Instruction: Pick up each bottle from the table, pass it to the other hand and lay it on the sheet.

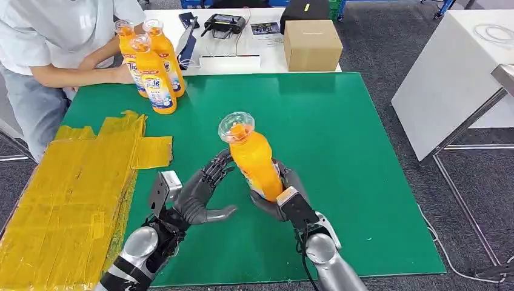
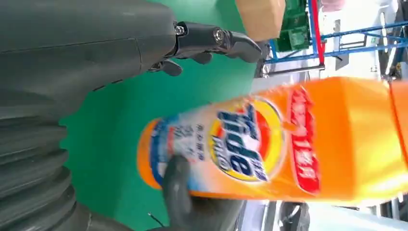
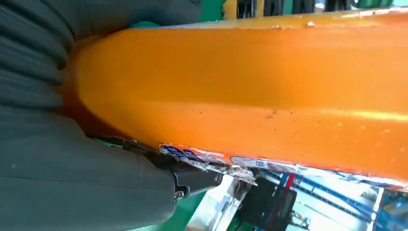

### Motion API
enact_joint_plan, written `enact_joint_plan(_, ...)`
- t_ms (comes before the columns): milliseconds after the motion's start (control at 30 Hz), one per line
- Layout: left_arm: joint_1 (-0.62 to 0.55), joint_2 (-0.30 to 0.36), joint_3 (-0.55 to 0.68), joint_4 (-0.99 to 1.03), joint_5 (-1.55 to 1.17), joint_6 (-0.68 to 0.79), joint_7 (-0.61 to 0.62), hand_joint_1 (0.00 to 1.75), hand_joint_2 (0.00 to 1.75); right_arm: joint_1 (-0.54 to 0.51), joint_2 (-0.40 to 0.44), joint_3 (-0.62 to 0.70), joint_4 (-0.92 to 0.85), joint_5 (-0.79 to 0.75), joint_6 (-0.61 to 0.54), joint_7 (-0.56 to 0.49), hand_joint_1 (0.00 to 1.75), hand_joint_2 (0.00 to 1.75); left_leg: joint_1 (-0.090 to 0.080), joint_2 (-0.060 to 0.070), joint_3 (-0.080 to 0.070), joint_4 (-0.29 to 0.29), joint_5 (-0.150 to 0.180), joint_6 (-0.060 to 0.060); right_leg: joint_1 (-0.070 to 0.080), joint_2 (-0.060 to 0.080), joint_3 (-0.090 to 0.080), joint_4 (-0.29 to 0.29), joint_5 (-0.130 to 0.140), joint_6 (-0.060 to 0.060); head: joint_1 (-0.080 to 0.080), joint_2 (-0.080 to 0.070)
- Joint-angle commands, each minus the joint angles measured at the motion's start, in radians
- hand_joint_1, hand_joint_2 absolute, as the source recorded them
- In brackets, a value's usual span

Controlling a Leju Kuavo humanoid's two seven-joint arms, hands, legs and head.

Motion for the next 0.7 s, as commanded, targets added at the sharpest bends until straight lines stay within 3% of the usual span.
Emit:
enact_joint_plan(33, -0.073, 0.011, -0.056, 0.054, 0.019, -0.001, -0.001, 0.00, 1.75, -0.105, 0.011, 0.136, 0.158, 0.039, -0.006, -0.003, 1.62, 1.75, 0.001, 0.002, 0.005, 0.000, -0.002, -0.001, 0.001, 0.002, 0.005, -0.001, -0.001, -0.001, 0.000, 0.000)
enact_joint_plan(700, -0.097, 0.003, -0.064, 0.068, 0.039, -0.006, -0.002, 0.00, 1.75, -0.135, 0.027, 0.206, 0.223, 0.075, -0.015, 0.001, 1.61, 1.75, 0.000, 0.000, 0.003, -0.001, -0.001, 0.000, 0.000, 0.001, 0.003, -0.001, -0.001, -0.001, 0.000, 0.000)
